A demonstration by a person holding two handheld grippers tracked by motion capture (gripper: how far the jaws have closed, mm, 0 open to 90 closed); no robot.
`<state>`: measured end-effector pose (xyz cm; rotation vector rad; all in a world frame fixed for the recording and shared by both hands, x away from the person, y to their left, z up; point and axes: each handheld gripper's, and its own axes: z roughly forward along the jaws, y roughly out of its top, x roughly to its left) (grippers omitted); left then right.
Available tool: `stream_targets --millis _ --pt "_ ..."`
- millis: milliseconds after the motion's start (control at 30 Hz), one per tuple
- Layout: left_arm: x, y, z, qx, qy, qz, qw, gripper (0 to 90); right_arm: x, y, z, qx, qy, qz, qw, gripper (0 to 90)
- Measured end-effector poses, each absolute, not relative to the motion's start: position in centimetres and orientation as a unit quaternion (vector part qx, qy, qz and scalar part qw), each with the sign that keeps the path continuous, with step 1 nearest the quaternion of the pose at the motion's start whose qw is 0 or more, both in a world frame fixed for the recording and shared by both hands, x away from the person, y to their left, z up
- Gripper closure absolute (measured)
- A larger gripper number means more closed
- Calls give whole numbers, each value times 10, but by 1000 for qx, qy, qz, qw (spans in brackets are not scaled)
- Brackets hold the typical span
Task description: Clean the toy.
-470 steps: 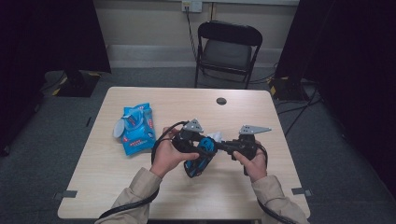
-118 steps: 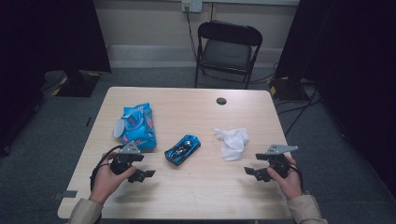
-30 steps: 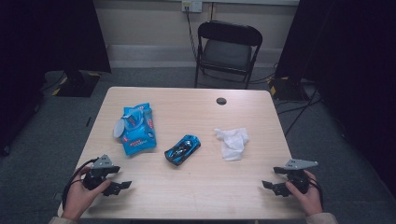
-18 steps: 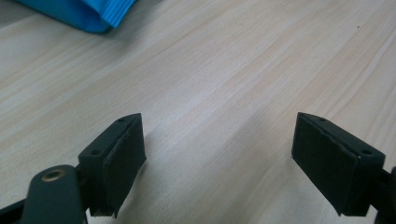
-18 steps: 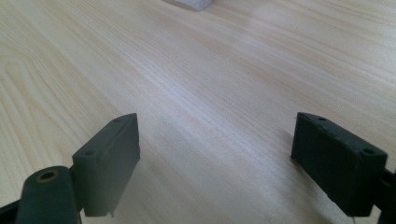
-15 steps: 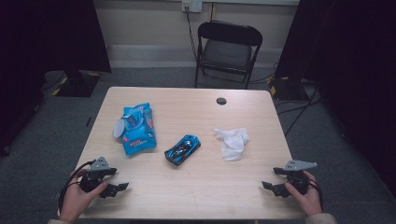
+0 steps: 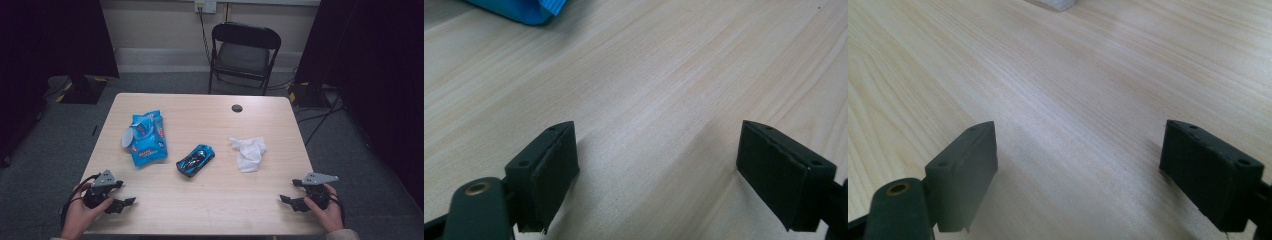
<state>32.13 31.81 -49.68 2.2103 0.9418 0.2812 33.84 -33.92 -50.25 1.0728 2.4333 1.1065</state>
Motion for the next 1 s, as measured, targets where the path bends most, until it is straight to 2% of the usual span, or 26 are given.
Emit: stream_targets --millis 767,1000 --pt "319 317 -500 862 343 132 349 129 336 -335 -504 359 844 369 149 136" --pt "322 315 -506 861 333 133 360 0 336 -335 -504 359 844 369 149 136"
